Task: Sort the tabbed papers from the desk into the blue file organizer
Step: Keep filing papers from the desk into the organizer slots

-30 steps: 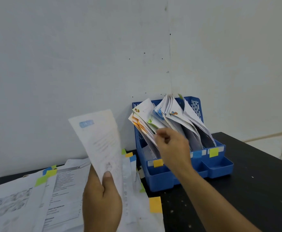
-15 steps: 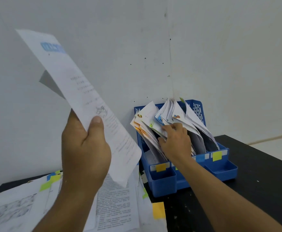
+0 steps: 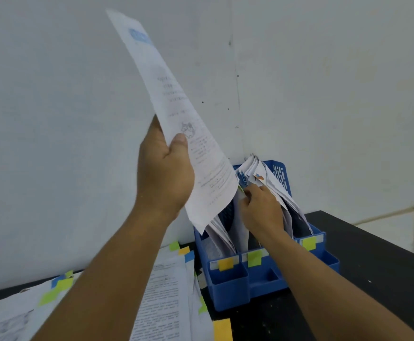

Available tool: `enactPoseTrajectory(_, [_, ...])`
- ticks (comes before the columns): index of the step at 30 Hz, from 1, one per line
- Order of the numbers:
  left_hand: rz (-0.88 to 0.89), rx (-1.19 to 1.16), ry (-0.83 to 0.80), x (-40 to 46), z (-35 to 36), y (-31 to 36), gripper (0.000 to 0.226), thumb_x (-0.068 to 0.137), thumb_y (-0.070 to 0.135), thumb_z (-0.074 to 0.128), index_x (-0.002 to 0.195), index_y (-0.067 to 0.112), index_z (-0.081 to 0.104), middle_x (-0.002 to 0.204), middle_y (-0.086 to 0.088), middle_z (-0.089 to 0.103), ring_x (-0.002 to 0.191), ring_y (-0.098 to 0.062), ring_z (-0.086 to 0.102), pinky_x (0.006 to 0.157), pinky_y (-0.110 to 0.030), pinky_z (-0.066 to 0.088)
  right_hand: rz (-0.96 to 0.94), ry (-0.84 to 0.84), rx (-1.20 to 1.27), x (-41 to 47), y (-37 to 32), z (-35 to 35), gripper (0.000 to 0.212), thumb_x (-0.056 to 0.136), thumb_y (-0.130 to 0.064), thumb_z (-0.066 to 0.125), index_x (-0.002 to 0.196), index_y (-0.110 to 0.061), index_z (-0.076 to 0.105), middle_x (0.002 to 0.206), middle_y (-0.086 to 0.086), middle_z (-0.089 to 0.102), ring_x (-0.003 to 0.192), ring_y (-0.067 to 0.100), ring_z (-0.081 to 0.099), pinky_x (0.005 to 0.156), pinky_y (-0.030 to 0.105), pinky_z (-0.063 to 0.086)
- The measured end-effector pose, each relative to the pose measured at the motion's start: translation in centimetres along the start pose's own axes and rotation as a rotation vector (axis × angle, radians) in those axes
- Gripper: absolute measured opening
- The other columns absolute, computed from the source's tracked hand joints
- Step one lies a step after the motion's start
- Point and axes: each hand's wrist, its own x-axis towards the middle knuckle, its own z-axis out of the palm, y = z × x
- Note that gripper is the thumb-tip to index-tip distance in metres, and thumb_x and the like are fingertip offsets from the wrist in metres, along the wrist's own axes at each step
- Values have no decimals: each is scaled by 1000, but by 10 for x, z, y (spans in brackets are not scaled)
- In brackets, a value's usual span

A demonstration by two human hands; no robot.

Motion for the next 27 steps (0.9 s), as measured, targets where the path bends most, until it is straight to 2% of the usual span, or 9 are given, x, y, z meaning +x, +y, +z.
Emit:
enactPoseTrajectory(4, [-102,120,28,-8,21,-45,39,101,13,36,132,33,49,121,15,59,113,-12,57,96,-33,48,36,24,55,6,5,-10,10,96,-17,48,92,-14,57,98,9,60,80,23,52,67,31,37])
enactPoseTrajectory(6, [-168,195,82,-16,27,-64,42,101,11,34,137,30,45,123,12,56,111,-13,55,93,-26,42,56,30,49,10,9,-15,12,95,-17,49,93,-13,59,96,8,61,81,24,53,67,31,38])
enactPoseTrajectory(9, [-208,257,151,-25,32,-81,47,99,5,32,139,27,43,127,8,55,109,-10,51,90,-24,38,81,34,51,17,18,-22,14,96,-18,51,100,-17,65,97,3,63,81,19,53,68,28,37])
enactPoseTrajectory(13, [-235,330,204,-25,26,-99,49,98,2,32,140,25,42,130,1,57,116,-22,55,87,-29,41,63,57,56,23,30,-23,13,91,-20,52,82,-21,60,84,2,63,76,22,56,67,32,44])
enactPoseTrajectory(15, [-241,359,175,-25,26,-106,46,99,4,33,138,25,43,127,1,58,113,-24,57,85,-30,44,59,73,59,25,31,-22,18,93,-24,50,80,-20,60,80,2,62,74,22,56,68,35,49])
enactPoseTrajectory(17, [-207,404,127,-25,28,-106,44,100,5,33,137,24,43,120,6,58,105,-20,57,78,-27,44,55,103,69,27,31,-21,22,95,-27,47,80,-19,60,79,2,62,72,22,57,68,37,52])
enactPoseTrajectory(21, [-97,474,72,-23,29,-103,39,102,10,35,137,25,42,107,18,49,77,3,47,61,-13,36,52,136,79,28,33,-22,22,95,-27,48,83,-17,63,80,3,62,73,21,57,71,41,54])
enactPoseTrajectory(24, [-63,525,10,-23,30,-102,40,101,8,38,137,26,42,104,16,52,75,2,50,57,-14,38,59,136,94,27,33,-23,22,95,-28,47,85,-16,63,82,2,62,76,21,58,71,41,54])
enactPoseTrajectory(27, [-64,548,36,-25,24,-102,41,100,5,38,135,24,44,102,14,52,72,3,46,57,-14,36,73,120,57,25,33,-25,16,96,-22,46,93,-15,61,90,4,60,80,21,55,71,36,48])
